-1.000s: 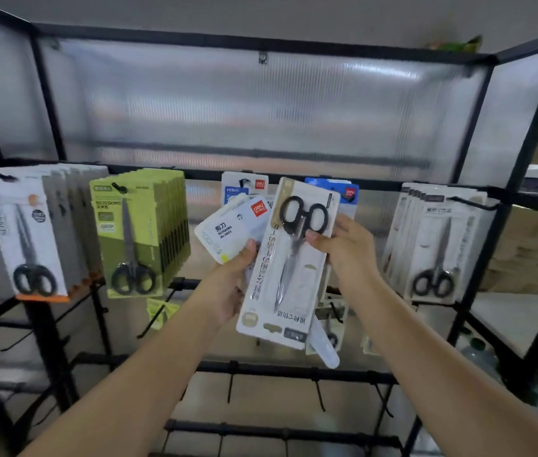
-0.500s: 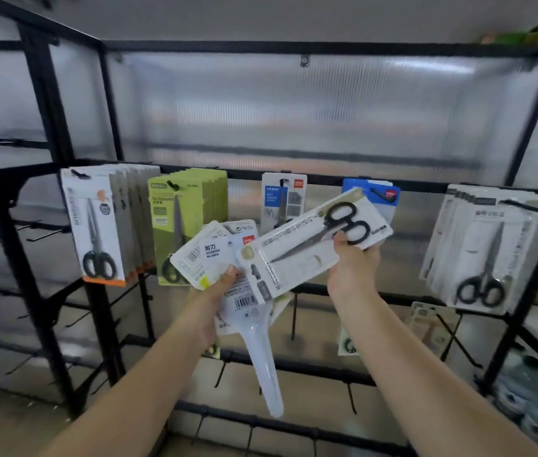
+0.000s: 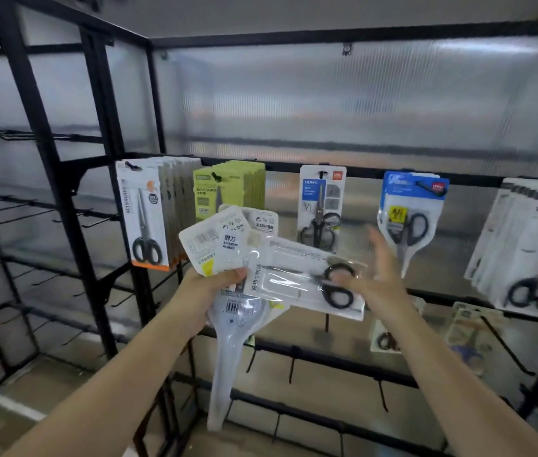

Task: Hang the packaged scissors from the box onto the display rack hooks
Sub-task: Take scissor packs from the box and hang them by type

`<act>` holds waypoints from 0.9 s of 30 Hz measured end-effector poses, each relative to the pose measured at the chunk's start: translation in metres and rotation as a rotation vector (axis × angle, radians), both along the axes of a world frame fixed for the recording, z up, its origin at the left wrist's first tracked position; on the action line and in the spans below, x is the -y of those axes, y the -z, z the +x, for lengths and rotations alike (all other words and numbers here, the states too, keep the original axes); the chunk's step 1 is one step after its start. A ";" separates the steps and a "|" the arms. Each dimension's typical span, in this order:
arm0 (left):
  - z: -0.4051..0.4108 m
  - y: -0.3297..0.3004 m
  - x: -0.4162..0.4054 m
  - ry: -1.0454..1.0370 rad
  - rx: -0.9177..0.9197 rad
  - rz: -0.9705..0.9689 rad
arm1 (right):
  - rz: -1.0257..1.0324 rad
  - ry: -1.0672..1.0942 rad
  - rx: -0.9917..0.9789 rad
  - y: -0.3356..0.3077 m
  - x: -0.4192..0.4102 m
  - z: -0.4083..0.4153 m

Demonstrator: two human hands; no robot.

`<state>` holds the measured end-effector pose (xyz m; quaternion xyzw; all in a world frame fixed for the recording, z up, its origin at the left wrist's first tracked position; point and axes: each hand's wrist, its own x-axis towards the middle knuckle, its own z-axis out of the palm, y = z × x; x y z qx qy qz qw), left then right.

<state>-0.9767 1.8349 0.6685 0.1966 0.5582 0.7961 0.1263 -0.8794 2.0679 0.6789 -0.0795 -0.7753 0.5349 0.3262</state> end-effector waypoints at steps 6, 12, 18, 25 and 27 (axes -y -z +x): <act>0.012 -0.003 -0.035 0.131 -0.040 -0.026 | 0.539 -0.202 0.287 0.007 -0.009 0.015; 0.025 -0.012 -0.099 0.249 0.049 0.093 | 0.473 0.244 0.073 0.016 -0.059 0.074; 0.055 -0.014 -0.164 0.404 0.095 0.039 | 0.293 0.616 -0.031 -0.002 -0.107 0.147; 0.084 -0.010 -0.208 0.568 0.143 0.047 | 0.360 0.907 0.210 -0.047 -0.147 0.189; 0.087 -0.010 -0.214 0.574 0.158 0.047 | 0.357 0.942 0.371 -0.055 -0.153 0.191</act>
